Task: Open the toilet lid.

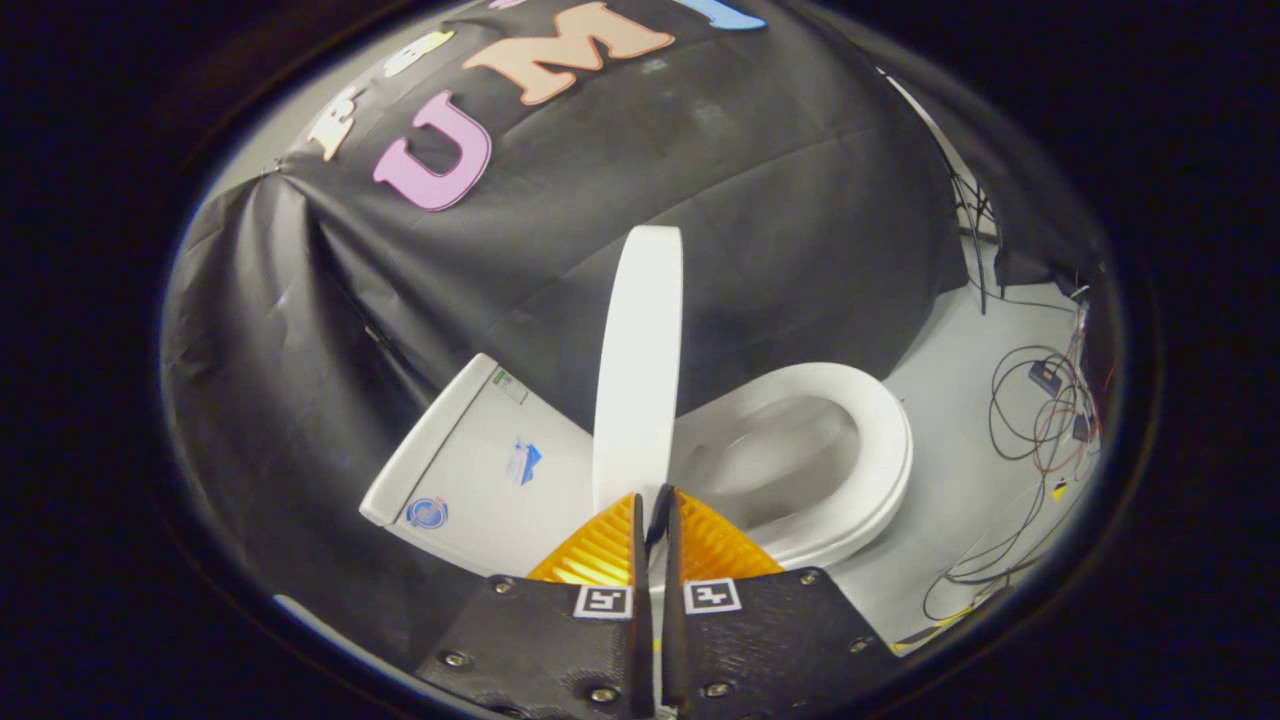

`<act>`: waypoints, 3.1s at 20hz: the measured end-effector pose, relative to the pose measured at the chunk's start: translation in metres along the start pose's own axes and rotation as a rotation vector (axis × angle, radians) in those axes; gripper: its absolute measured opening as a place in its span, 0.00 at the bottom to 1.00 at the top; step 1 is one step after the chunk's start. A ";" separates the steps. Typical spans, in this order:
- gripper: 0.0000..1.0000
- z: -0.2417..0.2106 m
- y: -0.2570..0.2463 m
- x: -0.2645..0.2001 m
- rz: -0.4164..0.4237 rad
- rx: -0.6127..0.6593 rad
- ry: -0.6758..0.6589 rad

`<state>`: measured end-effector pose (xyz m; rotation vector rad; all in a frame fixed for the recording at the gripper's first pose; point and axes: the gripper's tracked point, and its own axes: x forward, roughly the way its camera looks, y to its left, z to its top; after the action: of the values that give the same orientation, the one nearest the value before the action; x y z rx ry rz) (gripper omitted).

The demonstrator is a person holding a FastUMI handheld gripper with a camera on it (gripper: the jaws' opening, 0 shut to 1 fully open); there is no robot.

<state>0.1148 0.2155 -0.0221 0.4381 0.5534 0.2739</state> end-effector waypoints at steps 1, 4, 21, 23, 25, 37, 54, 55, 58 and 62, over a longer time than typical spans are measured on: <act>0.05 0.000 0.005 -0.001 0.006 -0.004 -0.003; 0.05 0.002 0.015 0.000 0.012 -0.027 -0.010; 0.09 0.000 0.065 0.000 0.039 -0.116 -0.037; 0.10 0.000 0.070 -0.001 0.029 -0.138 -0.046; 0.10 -0.003 0.075 0.000 0.012 -0.172 -0.054; 0.11 -0.009 0.114 0.007 0.017 -0.231 -0.071; 0.11 -0.030 0.168 0.017 0.028 -0.356 -0.124; 0.11 -0.031 0.170 0.017 0.030 -0.363 -0.124; 0.11 -0.036 0.176 0.018 0.034 -0.388 -0.130; 0.11 -0.039 0.184 0.020 0.055 -0.384 -0.133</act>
<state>0.0853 0.3959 0.0252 0.0983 0.3481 0.3918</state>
